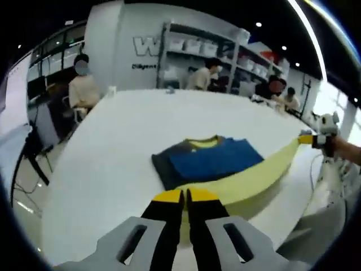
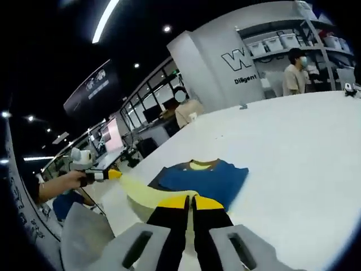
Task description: Fold the garment on the visible template until the final outline fits inside the template.
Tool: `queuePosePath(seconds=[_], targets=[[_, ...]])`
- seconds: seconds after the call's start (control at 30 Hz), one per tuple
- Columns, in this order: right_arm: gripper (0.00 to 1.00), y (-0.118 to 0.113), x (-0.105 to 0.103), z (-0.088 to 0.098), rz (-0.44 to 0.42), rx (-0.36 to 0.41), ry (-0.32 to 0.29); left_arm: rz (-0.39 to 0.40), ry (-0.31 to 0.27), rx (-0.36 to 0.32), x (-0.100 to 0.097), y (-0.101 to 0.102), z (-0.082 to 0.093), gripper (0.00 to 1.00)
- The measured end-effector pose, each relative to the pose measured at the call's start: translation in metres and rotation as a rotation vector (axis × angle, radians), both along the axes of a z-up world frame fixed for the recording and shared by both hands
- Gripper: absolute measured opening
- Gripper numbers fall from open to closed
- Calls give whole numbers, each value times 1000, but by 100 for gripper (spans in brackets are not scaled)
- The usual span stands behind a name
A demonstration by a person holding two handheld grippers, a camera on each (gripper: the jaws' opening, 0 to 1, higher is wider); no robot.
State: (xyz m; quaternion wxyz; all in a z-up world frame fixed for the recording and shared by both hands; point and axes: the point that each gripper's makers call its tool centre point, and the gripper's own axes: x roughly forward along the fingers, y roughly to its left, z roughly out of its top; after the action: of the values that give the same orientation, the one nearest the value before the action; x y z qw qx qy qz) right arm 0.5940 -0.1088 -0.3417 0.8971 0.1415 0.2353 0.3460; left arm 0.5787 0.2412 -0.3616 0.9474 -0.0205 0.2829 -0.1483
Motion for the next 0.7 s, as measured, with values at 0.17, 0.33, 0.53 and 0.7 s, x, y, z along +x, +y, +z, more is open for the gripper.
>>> queuePosePath(seconds=[0.17,0.33,0.53,0.7], targets=[[0,2,24,4,-37,23,5,-10,-30,10,27,4,8,1],[0,7,58,3,-50,-1,-2,-19,-49,28,64,8,10,1],[0,1,94,-8,-70,-31,8,-41,-70,48,111,8,0,1],[0,0,116,-25,-80,-61,26,-50,-54,68,136,7,-17,1]])
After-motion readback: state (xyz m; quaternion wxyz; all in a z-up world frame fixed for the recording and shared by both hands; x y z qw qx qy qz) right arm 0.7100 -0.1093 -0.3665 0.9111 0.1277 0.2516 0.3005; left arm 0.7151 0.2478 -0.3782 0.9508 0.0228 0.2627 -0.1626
